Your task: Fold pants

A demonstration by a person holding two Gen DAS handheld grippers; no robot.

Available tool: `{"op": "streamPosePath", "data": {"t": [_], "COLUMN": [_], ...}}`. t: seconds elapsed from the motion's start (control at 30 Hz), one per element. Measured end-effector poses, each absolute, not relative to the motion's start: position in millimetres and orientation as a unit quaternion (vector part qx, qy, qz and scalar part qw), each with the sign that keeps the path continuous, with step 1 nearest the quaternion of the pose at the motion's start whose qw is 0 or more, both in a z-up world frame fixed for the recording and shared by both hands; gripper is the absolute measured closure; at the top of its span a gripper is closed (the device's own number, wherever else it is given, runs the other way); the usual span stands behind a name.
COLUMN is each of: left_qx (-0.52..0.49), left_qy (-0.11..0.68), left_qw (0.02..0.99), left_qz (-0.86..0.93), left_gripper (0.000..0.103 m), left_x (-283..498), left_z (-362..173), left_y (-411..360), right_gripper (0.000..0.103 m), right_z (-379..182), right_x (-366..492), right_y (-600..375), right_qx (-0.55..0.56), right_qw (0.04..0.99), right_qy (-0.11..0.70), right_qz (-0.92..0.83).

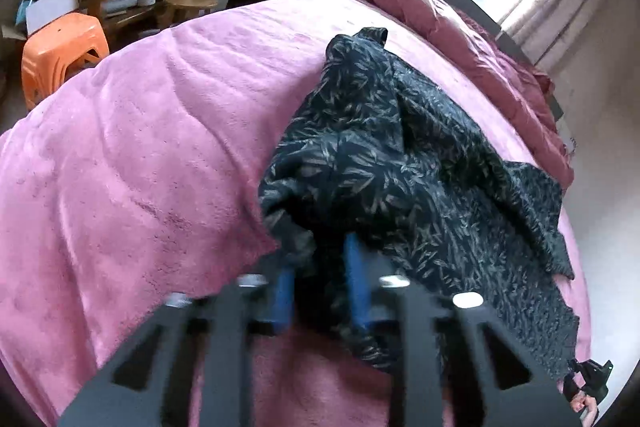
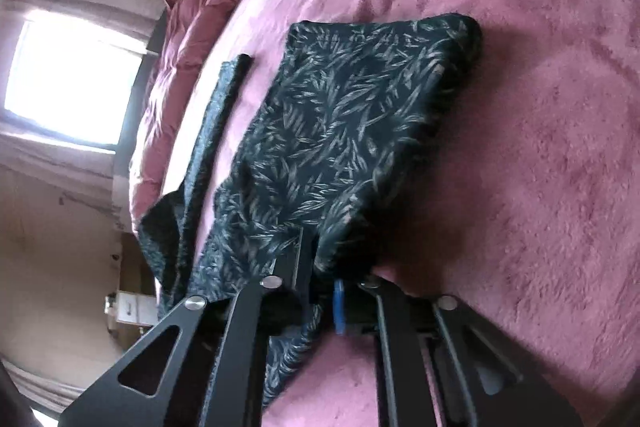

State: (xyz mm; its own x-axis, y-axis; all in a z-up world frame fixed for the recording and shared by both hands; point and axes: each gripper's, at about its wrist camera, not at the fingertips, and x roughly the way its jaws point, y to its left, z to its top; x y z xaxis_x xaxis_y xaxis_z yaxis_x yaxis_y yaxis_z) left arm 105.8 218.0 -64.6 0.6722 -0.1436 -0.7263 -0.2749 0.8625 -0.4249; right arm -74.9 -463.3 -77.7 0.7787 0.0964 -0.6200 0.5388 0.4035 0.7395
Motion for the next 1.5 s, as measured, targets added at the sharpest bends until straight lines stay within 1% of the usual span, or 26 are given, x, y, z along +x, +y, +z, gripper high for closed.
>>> {"op": "streamPosePath", "data": {"t": [0.13, 0.37, 0.67, 0.83, 1.0, 1.07, 1.1, 1.13, 1.17, 1.2, 1.23, 1.27, 1.3, 1.37, 1.4, 1.5], "left_qx": [-0.303, -0.310, -0.339, -0.345, -0.310, -0.298, -0.289, -0.281, -0.274, -0.263, -0.252, -0.241, -0.221, -0.184, -0.163, -0.091], "left_qy": [0.399, 0.378, 0.374, 0.377, 0.399, 0.396, 0.394, 0.391, 0.389, 0.382, 0.370, 0.358, 0.342, 0.327, 0.325, 0.337], "left_qw": [0.865, 0.872, 0.863, 0.860, 0.863, 0.868, 0.872, 0.876, 0.879, 0.885, 0.893, 0.900, 0.911, 0.924, 0.930, 0.936], "left_qz": [0.028, -0.002, -0.011, -0.003, 0.015, 0.018, 0.019, 0.018, 0.021, 0.032, 0.048, 0.058, 0.070, 0.069, 0.056, 0.036], "left_gripper": [0.097, 0.098, 0.098, 0.098, 0.097, 0.094, 0.093, 0.088, 0.074, 0.064, 0.048, 0.036, 0.033, 0.028, 0.027, 0.026], "left_x": [99, 78, 12, -20, -22, -21, -21, -22, -24, -27, -31, -35, -40, -42, -40, -24], "left_z": [-68, -54, -53, -57, -77, -79, -77, -75, -72, -66, -58, -52, -42, -28, -22, -15], "left_y": [234, 240, 249, 251, 242, 240, 238, 236, 235, 234, 233, 231, 228, 222, 216, 196], "right_gripper": [0.099, 0.099, 0.099, 0.099, 0.099, 0.099, 0.097, 0.092, 0.087, 0.073, 0.058, 0.050, 0.042, 0.042, 0.042, 0.042], "right_z": [-76, -57, -34, -37, -68, -75, -75, -74, -71, -66, -58, -46, -37, -10, 1, 25], "right_x": [-77, -89, -127, -145, -146, -144, -144, -144, -145, -146, -150, -155, -159, -168, -170, -162], "right_y": [-464, -456, -460, -465, -477, -479, -479, -478, -478, -477, -476, -474, -471, -460, -453, -431], "right_qx": [0.523, 0.483, 0.459, 0.456, 0.516, 0.529, 0.530, 0.528, 0.521, 0.509, 0.495, 0.476, 0.459, 0.408, 0.389, 0.350], "right_qw": [0.787, 0.815, 0.828, 0.820, 0.774, 0.763, 0.763, 0.765, 0.770, 0.777, 0.787, 0.798, 0.806, 0.828, 0.836, 0.865], "right_qy": [0.296, 0.285, 0.295, 0.322, 0.344, 0.350, 0.349, 0.347, 0.346, 0.344, 0.333, 0.316, 0.302, 0.261, 0.243, 0.209], "right_qz": [-0.142, -0.143, -0.126, -0.129, -0.125, -0.123, -0.124, -0.126, -0.130, -0.141, -0.161, -0.193, -0.221, -0.283, -0.300, -0.294]}}
